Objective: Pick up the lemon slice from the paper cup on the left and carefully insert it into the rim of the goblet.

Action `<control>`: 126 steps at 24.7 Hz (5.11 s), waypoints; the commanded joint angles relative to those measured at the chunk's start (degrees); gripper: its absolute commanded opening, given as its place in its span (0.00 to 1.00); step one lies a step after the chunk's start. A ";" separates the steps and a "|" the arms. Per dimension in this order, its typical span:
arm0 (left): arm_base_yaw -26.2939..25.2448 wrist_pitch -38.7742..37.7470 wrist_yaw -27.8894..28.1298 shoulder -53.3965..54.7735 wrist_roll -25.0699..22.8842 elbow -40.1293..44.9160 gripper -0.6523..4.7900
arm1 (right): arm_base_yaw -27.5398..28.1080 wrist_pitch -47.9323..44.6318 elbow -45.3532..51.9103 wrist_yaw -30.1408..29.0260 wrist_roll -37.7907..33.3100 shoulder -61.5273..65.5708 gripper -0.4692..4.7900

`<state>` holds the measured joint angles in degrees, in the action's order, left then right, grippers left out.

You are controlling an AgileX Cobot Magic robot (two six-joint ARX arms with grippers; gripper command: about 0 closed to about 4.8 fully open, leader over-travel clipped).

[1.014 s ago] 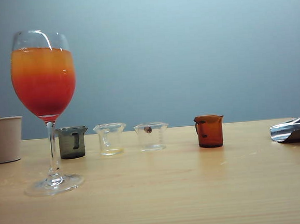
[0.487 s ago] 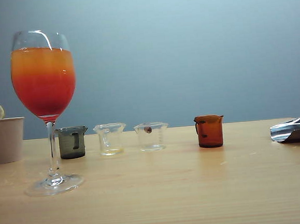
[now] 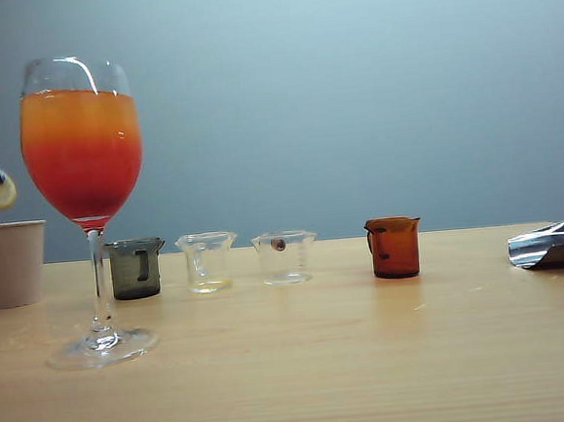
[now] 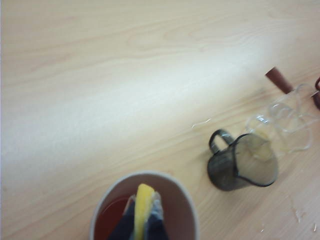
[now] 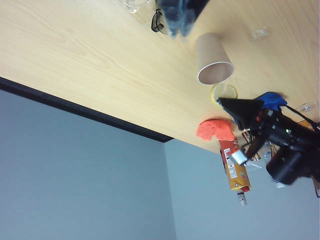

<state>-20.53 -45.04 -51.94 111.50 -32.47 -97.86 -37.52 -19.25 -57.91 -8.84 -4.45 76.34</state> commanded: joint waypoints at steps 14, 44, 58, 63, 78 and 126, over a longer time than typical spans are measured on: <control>7.43 2.34 -0.42 -10.99 10.43 -0.33 0.11 | -0.13 14.08 -6.01 -8.41 0.13 -1.77 0.08; 26.91 5.88 10.12 -40.98 13.18 17.68 0.11 | -0.94 23.74 -10.23 -12.13 3.02 -6.84 0.08; 34.71 0.20 16.39 -51.76 6.29 26.69 0.11 | -1.64 26.58 -10.21 -13.22 6.05 -6.84 0.08; 34.71 1.70 16.41 -54.51 6.29 31.21 0.11 | -2.23 27.08 -10.21 -13.03 6.21 -6.75 0.08; 31.85 1.66 19.61 -56.04 14.27 31.93 0.11 | -3.04 27.10 -10.19 -13.35 7.76 -6.64 0.08; 25.42 3.58 5.75 -52.37 2.43 40.39 0.11 | -2.91 25.00 -10.16 -13.35 10.54 -4.15 0.08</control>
<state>4.89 -42.15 -45.87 59.37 -29.82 -57.43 -40.42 6.74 -67.88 -22.11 5.89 72.34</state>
